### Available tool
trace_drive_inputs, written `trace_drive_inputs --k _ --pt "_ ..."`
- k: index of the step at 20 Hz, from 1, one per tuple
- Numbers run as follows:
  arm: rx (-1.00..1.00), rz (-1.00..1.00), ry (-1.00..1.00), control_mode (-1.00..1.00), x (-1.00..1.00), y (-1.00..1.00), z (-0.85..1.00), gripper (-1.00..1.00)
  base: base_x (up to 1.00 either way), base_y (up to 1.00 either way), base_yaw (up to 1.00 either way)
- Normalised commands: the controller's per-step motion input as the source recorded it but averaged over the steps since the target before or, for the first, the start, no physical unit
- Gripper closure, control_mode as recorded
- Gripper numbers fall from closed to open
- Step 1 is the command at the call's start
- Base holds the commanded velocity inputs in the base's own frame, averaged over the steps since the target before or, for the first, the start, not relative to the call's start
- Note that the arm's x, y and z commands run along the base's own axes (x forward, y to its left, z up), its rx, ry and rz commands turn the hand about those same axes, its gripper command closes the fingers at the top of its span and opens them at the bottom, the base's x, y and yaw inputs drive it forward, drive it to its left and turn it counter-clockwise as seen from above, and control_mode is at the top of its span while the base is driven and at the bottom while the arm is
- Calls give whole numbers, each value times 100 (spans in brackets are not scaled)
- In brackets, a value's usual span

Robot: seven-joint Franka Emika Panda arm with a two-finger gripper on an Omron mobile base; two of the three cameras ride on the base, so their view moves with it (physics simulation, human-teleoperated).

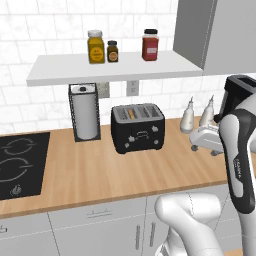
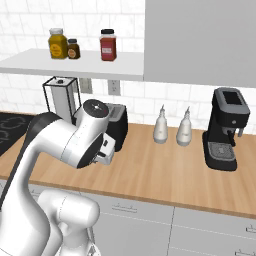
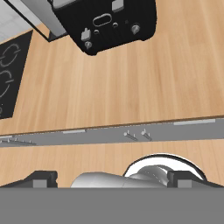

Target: Start the toaster. Once the lever pops up, take the bread to the plate on the dining counter.

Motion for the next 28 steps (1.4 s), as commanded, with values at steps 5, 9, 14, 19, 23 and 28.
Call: trace_drive_inputs --k 5,9,14,19,23,28 --pt "0 0 0 -100 0 0 0 -100 0 0 0" --pt "0 0 0 -100 0 0 0 -100 0 0 0" --pt "0 0 0 -100 0 0 0 -100 0 0 0" --pt "0 0 0 -100 0 0 0 -100 0 0 0" --pt "0 0 0 -100 0 0 0 -100 0 0 0" --pt "0 0 0 -100 0 0 0 -100 0 0 0"
